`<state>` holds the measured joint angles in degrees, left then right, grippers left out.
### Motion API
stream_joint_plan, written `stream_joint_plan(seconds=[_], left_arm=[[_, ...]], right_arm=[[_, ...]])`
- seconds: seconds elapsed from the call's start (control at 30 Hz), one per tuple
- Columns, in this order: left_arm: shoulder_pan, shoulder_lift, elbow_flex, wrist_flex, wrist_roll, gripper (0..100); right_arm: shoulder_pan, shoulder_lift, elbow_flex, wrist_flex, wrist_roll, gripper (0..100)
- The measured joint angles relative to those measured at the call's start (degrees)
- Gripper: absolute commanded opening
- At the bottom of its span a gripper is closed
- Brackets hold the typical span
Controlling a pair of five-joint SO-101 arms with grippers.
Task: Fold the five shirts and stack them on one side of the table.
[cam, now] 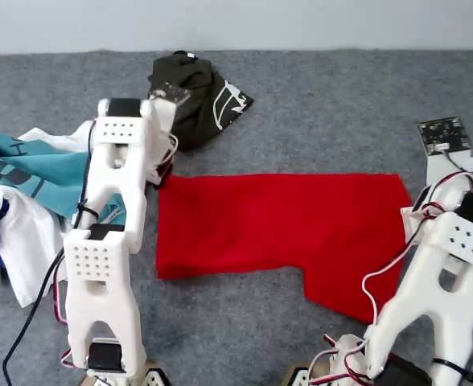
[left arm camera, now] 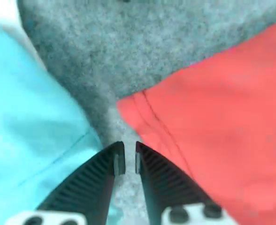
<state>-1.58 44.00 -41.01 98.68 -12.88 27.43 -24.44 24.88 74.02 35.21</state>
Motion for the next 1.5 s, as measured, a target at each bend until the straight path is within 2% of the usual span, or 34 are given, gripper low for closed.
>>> stream_joint_plan(seconds=[0.1,0.23,0.43,0.57,0.67,0.83,1.03,1.17,1.37,1.5], left_arm=[[-1.58,-0.88,-2.81,0.26,3.34,5],[-0.79,-6.51,0.97,0.35,4.13,5],[7.38,-17.41,21.01,0.35,1.14,5],[12.22,-18.9,33.85,0.35,-0.35,5],[14.07,-18.9,38.95,-0.09,-0.7,5],[14.24,-16.26,39.74,-0.44,-0.7,5],[14.24,-14.15,39.74,-0.44,-0.7,5],[14.24,-14.15,39.74,-0.44,-0.7,5],[14.24,-14.15,39.74,-0.44,-0.7,5],[14.24,-14.15,39.74,-0.44,-0.7,5]], right_arm=[[0.0,0.0,0.0,3.69,0.0,19.0],[0.0,-2.81,0.0,9.05,0.0,19.0],[0.0,-9.41,8.44,11.96,4.13,18.9],[0.0,-13.71,20.84,7.21,4.75,18.9],[0.0,-17.14,29.8,2.81,4.75,18.9],[0.0,-20.75,37.8,-0.09,4.75,18.8],[0.0,-21.19,40.7,-0.44,4.75,11.4],[0.26,-21.19,40.79,-0.44,4.75,14.8],[7.3,-21.19,41.05,-0.44,5.27,14.8],[8.35,-21.27,42.73,-0.53,7.56,14.3]])
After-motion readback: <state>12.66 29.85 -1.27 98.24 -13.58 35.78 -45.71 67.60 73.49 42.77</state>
